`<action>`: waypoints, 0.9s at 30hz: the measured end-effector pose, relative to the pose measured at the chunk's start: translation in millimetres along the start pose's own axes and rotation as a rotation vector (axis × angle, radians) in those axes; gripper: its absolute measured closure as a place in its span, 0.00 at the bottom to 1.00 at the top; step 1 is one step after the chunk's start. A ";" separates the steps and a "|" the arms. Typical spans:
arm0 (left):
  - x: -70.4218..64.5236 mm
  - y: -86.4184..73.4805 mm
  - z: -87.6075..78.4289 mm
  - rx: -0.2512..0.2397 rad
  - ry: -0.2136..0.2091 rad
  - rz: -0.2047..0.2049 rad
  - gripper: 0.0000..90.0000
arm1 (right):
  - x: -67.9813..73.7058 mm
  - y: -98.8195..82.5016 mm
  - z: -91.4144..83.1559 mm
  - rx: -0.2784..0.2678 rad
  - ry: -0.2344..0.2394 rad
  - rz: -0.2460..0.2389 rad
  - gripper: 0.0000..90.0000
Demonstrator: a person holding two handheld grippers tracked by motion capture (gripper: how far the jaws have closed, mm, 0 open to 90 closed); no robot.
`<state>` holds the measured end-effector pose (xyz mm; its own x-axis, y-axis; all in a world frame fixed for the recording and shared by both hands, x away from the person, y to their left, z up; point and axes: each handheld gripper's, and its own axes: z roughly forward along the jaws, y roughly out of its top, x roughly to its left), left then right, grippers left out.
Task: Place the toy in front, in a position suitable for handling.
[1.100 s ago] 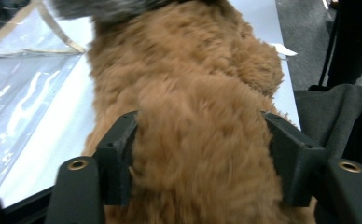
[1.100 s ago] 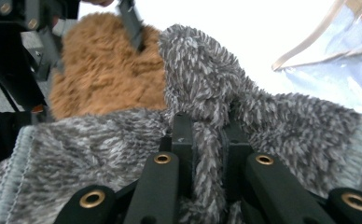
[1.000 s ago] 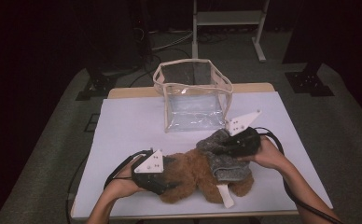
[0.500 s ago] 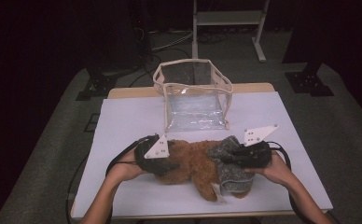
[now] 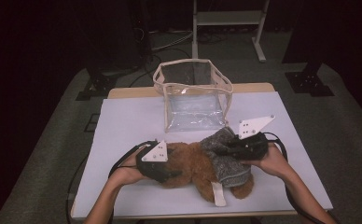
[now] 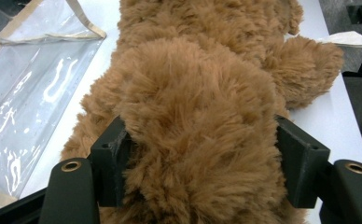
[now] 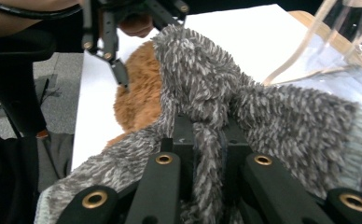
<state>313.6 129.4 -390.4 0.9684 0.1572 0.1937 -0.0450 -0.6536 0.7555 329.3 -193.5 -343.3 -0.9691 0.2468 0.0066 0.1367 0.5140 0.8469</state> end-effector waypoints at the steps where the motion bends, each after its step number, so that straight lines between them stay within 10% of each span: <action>1: -0.1 1.2 1.4 -0.003 -0.003 0.004 0.35 | -2.9 -0.9 -1.2 -0.004 -0.003 0.007 0.89; 19: -1.9 11.4 5.5 -0.019 -0.014 0.029 0.37 | 1.1 -53.2 -38.5 0.050 -0.027 0.075 0.89; 27: -6.9 17.0 11.8 -0.013 -0.023 0.035 0.37 | 8.1 -3.9 -17.7 0.052 -0.024 -0.044 0.88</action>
<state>309.0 108.5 -386.3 0.9715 0.1175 0.2058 -0.0818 -0.6488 0.7566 317.3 -208.1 -337.2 -0.9693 0.2421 -0.0432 0.1051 0.5664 0.8174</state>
